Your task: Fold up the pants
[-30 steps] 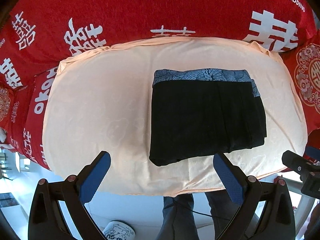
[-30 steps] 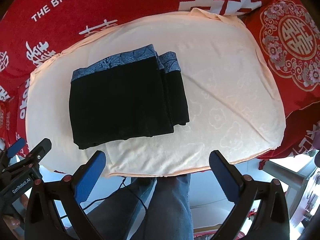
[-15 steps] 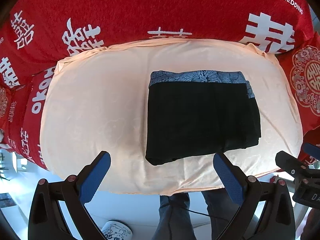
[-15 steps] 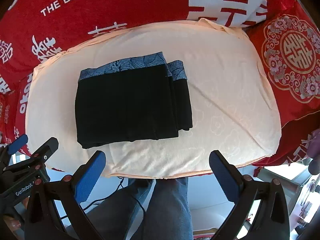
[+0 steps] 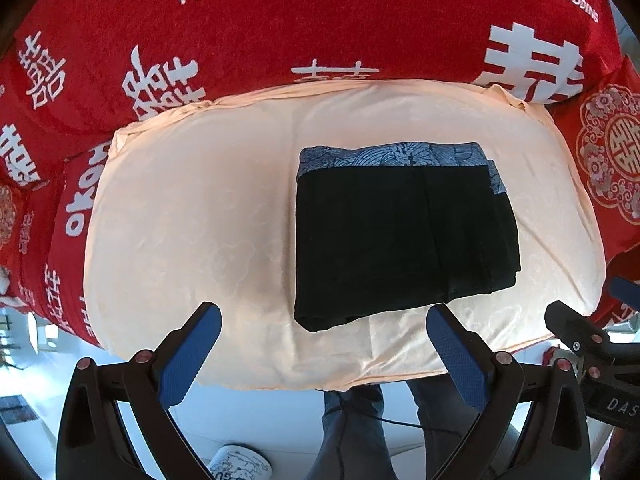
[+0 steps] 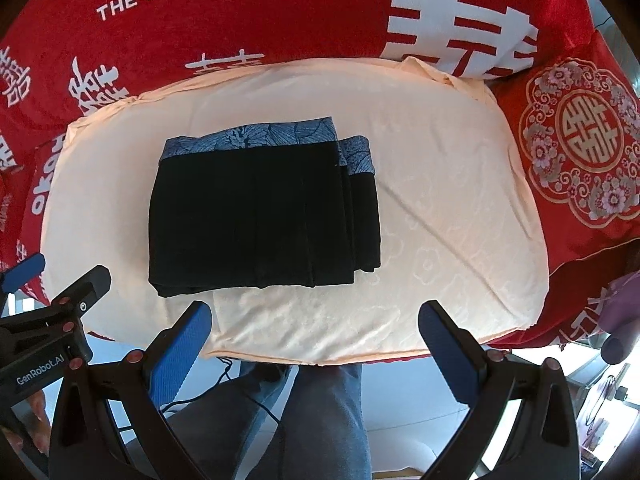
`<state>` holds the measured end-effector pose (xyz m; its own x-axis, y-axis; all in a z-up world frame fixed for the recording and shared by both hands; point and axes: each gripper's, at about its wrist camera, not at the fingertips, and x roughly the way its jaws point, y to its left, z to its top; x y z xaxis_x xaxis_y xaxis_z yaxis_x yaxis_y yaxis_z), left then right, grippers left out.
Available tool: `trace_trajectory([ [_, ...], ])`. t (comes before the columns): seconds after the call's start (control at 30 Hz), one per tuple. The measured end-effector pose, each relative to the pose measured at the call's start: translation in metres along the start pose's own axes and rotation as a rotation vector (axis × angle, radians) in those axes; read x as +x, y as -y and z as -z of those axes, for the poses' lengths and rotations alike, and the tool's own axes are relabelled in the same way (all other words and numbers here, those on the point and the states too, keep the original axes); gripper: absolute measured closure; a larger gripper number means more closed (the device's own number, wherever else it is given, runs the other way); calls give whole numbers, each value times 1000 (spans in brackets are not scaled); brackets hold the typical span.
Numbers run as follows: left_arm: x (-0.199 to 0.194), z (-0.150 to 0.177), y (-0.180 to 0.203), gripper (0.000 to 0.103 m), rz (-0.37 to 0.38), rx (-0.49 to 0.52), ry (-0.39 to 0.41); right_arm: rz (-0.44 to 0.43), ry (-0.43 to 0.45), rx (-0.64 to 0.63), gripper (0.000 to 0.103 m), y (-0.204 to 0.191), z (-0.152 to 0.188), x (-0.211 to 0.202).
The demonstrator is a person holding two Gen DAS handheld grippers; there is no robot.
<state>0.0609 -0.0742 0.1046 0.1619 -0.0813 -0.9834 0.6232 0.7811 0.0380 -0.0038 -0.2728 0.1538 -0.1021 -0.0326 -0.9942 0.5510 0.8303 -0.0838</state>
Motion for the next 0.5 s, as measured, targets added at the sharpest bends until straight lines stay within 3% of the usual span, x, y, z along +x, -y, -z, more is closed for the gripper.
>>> trace_trajectory([
  [0.5, -3, 1, -2, 0, 2, 5, 7, 5, 7, 21, 0, 1, 1, -1],
])
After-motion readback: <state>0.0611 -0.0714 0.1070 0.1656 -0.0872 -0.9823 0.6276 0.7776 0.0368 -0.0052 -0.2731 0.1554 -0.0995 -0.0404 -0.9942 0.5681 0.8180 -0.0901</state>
